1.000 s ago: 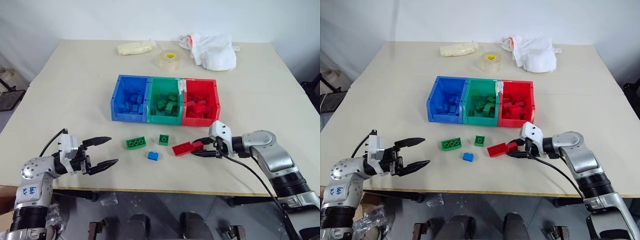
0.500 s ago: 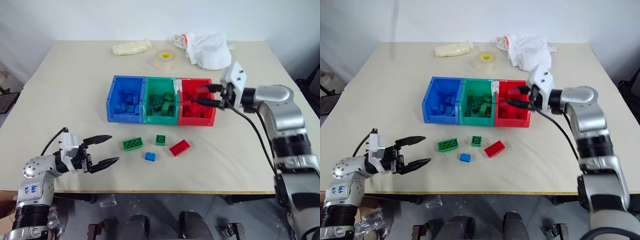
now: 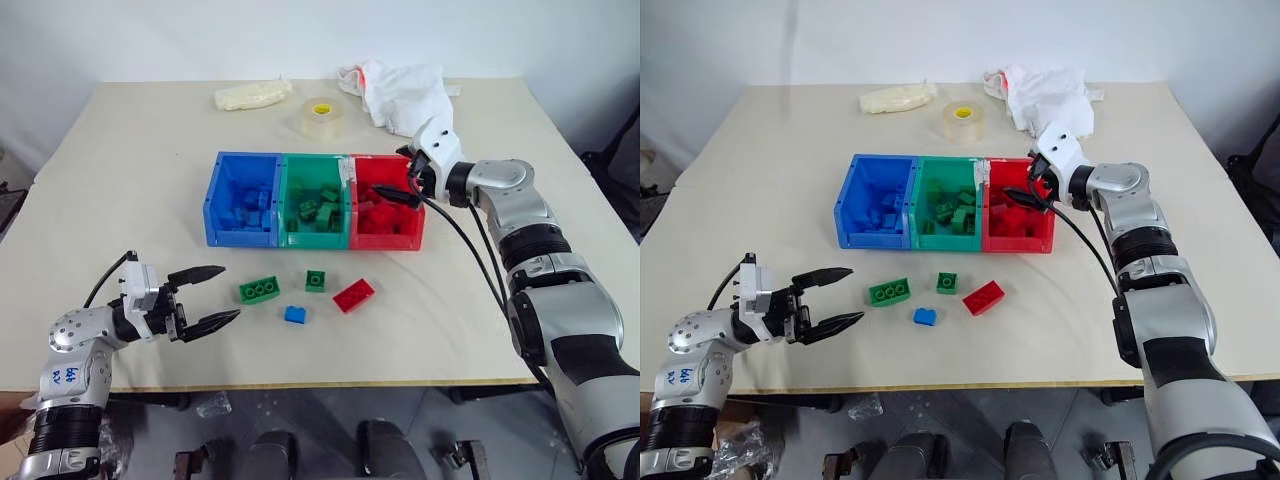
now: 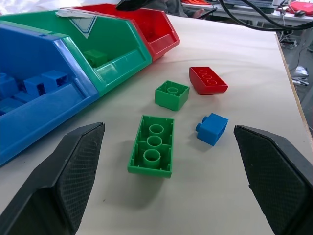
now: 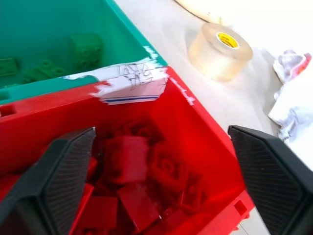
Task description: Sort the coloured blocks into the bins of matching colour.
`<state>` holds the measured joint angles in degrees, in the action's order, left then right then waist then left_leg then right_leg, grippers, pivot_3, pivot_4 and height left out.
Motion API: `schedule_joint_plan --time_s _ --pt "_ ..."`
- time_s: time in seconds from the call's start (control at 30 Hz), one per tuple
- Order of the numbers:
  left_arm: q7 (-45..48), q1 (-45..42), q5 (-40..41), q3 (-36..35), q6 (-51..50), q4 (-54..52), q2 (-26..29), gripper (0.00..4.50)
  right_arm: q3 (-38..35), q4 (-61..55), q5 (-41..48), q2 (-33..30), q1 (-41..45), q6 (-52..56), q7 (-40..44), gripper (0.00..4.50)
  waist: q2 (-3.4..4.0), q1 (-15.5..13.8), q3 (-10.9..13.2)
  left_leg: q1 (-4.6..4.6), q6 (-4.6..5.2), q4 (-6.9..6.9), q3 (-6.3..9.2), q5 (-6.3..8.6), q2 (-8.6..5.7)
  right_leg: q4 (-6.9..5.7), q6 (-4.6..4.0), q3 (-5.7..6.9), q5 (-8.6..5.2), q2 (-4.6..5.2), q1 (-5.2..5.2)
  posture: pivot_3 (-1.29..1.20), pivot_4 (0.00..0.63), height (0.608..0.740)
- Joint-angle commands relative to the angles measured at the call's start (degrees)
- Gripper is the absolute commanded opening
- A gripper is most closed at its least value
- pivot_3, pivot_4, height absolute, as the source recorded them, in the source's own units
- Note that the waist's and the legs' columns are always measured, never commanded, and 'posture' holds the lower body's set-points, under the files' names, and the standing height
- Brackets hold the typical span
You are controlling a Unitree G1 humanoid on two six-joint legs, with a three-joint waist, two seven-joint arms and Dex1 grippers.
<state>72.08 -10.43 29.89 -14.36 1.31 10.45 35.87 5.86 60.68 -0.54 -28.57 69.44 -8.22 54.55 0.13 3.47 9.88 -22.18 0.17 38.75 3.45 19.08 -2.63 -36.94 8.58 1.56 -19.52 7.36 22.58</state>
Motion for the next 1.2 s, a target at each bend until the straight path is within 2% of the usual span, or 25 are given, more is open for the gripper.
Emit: schedule_joint_plan --time_s 0.03,0.2,0.33,0.5,0.63,0.77,0.9,1.07,1.2 --pt "0.3 0.7 0.8 -0.6 0.5 -1.1 0.0 4.5 -2.8 -11.7 4.8 -3.7 -5.3 2.5 8.0 4.44 0.0 -0.3 0.0 0.0 0.0 0.01 0.01 0.0 0.0 -0.01 0.0 0.01 0.0 0.01 -0.01 0.0 0.15 0.74" --pt "1.1 0.4 0.8 -0.2 0.4 -0.3 0.2 4.5 -6.2 -38.9 13.5 -13.0 -24.0 15.5 17.4 4.44 0.01 -1.7 0.0 -0.12 0.01 0.16 0.24 0.01 -0.07 0.05 0.0 0.21 0.0 0.09 -0.11 0.0 0.15 0.74" --pt "2.4 -0.6 -0.1 -0.3 1.4 2.9 1.2 4.5 -14.3 -56.3 21.3 -21.7 -41.3 26.2 19.2 4.44 0.09 -2.5 0.0 -0.18 0.01 0.25 0.24 0.01 -0.08 0.06 0.0 0.24 0.0 0.11 -0.12 0.0 0.15 0.74" --pt "3.3 -1.5 -0.4 -0.2 2.0 4.8 1.5 4.5 -22.7 -66.7 24.8 -26.8 -57.6 32.8 17.2 4.44 0.08 -3.0 0.0 -0.11 0.01 0.27 0.15 0.01 -0.02 0.17 0.0 0.2 0.0 0.07 -0.2 0.0 0.15 0.74" --pt "3.5 -2.8 -0.7 0.2 2.4 6.1 1.3 4.5 -26.9 -70.4 25.6 -27.3 -65.0 34.8 15.0 4.44 0.08 -3.3 0.0 -0.04 0.02 0.26 0.02 0.01 -0.03 0.18 0.0 0.08 0.0 0.08 -0.2 0.0 0.15 0.74" --pt "3.7 -3.5 -0.7 0.3 2.6 6.6 1.4 4.5 -27.1 -72.7 26.5 -27.1 -65.8 36.2 13.4 4.44 0.08 -3.3 0.0 -0.02 0.02 0.26 0.0 0.01 -0.04 0.18 0.0 0.03 0.0 0.07 -0.18 0.0 0.15 0.74" --pt "3.5 -4.0 -0.8 0.3 3.1 6.6 1.3 4.5 -23.3 -73.4 26.7 -26.3 -62.4 36.6 12.4 4.44 0.07 -3.3 0.0 -0.02 0.02 0.26 -0.01 0.01 -0.03 0.18 0.0 0.01 0.0 0.07 -0.17 0.0 0.15 0.74" --pt "3.3 -3.8 -0.7 0.4 3.3 5.7 1.0 4.5 -10.9 -71.0 23.6 -23.3 -53.0 34.6 14.8 4.44 0.07 -3.2 0.0 0.0 0.02 0.25 0.0 0.0 0.0 0.31 0.0 0.02 0.0 0.05 -0.17 0.0 0.15 0.74" --pt "2.9 -2.9 -0.4 -0.1 3.6 4.6 1.0 4.5 -0.3 -63.2 18.8 -18.8 -43.2 29.3 19.1 4.44 0.06 -3.2 0.1 -0.01 0.02 0.27 -0.01 0.0 -0.02 0.3 0.0 0.02 0.0 0.06 -0.15 0.0 0.15 0.74"
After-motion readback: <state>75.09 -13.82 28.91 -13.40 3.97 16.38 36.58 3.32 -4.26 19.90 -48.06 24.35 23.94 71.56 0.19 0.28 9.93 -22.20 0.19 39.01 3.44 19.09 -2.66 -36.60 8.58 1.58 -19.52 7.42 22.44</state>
